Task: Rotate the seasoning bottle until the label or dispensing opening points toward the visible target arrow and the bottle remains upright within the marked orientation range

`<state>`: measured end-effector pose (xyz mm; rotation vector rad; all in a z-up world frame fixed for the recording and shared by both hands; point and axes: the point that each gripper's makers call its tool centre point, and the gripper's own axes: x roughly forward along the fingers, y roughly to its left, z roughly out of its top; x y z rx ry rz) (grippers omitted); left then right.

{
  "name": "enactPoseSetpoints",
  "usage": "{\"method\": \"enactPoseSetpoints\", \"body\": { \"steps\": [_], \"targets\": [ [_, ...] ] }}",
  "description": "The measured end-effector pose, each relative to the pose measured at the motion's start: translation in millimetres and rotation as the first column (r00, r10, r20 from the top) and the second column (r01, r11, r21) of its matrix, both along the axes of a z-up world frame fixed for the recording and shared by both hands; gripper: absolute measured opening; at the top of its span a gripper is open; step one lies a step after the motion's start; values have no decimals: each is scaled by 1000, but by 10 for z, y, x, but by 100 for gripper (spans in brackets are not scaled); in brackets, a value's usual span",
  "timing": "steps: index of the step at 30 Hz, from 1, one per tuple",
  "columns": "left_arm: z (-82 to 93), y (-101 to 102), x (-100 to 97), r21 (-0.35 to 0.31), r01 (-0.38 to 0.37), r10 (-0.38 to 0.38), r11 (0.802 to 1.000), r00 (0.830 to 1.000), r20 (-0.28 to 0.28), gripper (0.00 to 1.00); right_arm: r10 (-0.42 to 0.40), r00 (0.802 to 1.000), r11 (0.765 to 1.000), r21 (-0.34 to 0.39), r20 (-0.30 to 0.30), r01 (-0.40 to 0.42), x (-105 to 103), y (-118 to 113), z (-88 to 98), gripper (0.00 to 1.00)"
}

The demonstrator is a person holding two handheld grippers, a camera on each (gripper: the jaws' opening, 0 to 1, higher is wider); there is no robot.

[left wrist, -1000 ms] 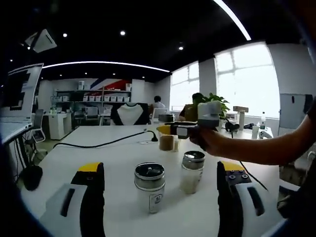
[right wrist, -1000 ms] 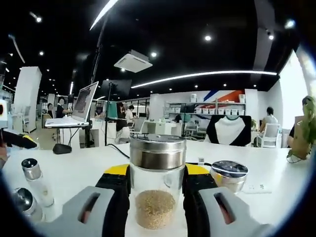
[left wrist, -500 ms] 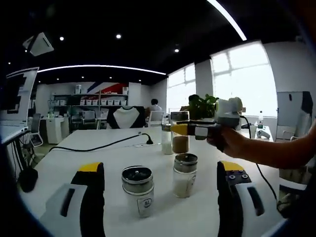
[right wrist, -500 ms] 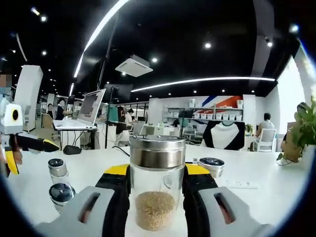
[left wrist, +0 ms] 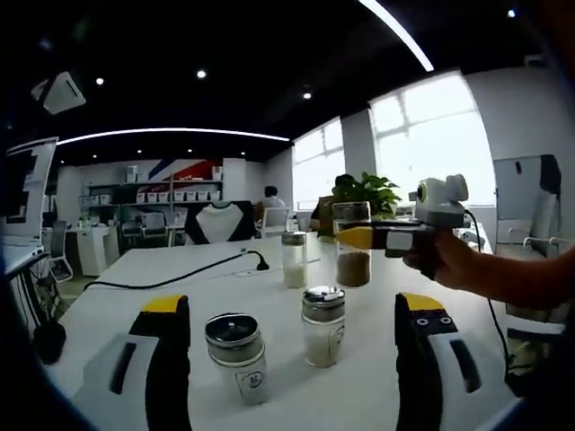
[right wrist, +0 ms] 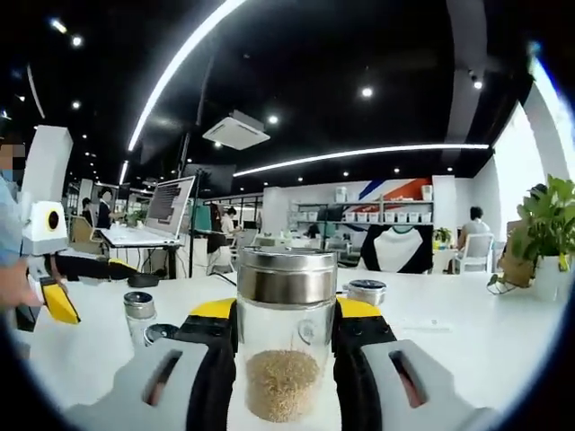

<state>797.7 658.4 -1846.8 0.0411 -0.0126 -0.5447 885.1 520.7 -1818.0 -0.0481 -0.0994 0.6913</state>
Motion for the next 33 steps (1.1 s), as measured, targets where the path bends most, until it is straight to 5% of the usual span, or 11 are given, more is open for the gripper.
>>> {"method": "enactPoseSetpoints", "body": {
  "steps": [19, 33],
  "targets": [
    [-70, -206, -173, 16, -18, 17, 1000, 999, 28, 100, 29, 1000, 999, 27, 12, -29, -880, -172, -67, 39],
    [-151, -604, -374, 28, 150, -152, 988, 986, 65, 93, 136, 990, 990, 44, 26, -137, -1272, -59, -104, 39]
  ]
}}
